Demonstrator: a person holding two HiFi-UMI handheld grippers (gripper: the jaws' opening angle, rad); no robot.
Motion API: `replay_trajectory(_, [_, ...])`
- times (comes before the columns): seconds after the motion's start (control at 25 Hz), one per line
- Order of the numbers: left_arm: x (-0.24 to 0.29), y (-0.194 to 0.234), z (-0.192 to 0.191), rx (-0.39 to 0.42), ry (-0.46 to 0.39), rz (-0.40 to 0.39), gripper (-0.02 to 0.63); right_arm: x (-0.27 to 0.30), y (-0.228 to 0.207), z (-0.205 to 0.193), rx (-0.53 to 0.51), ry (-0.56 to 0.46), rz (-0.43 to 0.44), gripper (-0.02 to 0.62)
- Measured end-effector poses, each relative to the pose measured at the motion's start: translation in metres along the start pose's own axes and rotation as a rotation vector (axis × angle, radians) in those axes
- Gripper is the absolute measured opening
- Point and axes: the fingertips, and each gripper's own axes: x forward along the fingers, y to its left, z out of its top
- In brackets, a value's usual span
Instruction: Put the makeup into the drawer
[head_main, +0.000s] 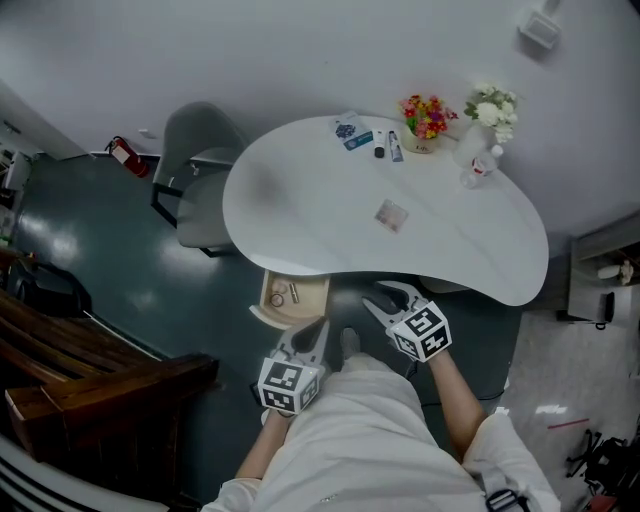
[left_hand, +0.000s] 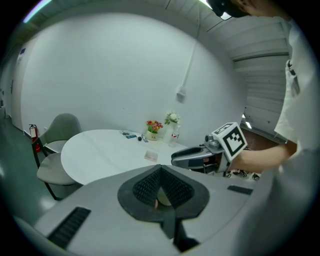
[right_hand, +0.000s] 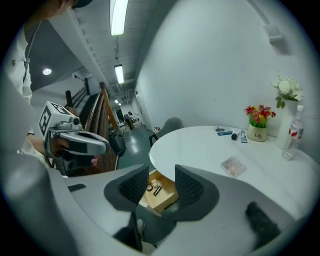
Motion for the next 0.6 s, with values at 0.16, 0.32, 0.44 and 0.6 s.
replay_trajectory(0.16, [0.008,-0.003,-0.009,-0.018,0.022,0.013,0.009,0.009,-0.052,-0.005,-0.057,0.067,-0.059,0.202])
replay_trajectory(0.32, [0.016,0.000,-0.018,-0.054,0.050,0.025,0.009,0.021,-0.096,-0.001,-0.084,0.109,-0.091,0.239])
replay_trajectory(0.44, [0.026,0.002,-0.022,-0.077,0.067,0.020,0.009,0.035,-0.121,0.000,-0.133,0.163,-0.094,0.282])
replay_trajectory(0.6, [0.047,-0.002,-0.022,-0.082,0.090,-0.011,0.009,0.056,-0.153,-0.009,-0.207,0.264,-0.080,0.328])
